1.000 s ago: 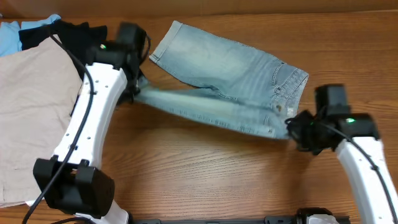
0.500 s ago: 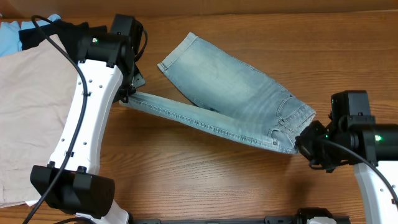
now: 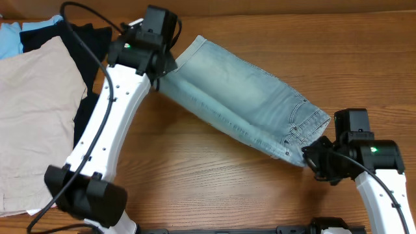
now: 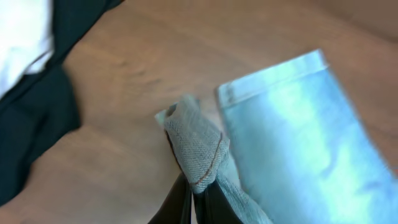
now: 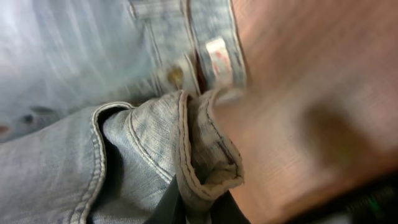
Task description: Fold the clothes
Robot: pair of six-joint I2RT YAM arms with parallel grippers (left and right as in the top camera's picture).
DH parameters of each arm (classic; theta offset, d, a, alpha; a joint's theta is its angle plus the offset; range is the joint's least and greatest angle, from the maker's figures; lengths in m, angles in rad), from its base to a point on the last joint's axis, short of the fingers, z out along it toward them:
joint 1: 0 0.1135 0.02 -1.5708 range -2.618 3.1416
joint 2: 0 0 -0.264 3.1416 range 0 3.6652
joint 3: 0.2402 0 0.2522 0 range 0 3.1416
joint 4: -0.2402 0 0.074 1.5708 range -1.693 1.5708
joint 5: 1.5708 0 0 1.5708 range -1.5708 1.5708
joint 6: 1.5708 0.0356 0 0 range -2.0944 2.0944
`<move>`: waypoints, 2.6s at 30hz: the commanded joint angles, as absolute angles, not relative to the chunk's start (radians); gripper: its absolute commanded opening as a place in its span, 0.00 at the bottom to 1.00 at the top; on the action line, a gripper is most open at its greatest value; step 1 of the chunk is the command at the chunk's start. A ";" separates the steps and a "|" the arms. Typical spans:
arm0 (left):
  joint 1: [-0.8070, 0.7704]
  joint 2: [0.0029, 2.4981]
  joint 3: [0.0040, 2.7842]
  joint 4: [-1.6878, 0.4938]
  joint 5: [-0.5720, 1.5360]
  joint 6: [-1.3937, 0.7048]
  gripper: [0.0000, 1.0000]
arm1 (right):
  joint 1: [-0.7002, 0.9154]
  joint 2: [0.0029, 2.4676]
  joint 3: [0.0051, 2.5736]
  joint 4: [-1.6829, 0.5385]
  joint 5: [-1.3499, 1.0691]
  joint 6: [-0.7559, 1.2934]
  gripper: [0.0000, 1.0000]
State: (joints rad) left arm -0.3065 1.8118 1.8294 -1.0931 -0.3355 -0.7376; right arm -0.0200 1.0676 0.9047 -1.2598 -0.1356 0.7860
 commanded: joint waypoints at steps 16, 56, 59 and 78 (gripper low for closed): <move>-0.308 2.123 1.806 -0.622 -0.433 -0.728 0.04 | -0.035 1.218 0.777 -0.826 0.156 0.846 0.05; -0.339 2.111 1.810 -0.572 -0.272 -0.340 1.00 | 0.063 1.415 0.850 -0.477 -0.127 0.553 1.00; -0.333 2.111 1.810 -0.577 -0.273 -0.336 1.00 | 0.096 1.510 0.850 -0.467 -0.154 0.566 0.97; -0.315 2.114 1.810 -0.593 -0.200 -0.188 1.00 | -0.033 1.625 0.890 -0.731 -0.077 0.603 1.00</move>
State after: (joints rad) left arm -0.3191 2.1342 1.8011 -0.5987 -0.2596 -0.2527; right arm 0.0387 1.6081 0.8654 -0.7162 -0.1070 0.6514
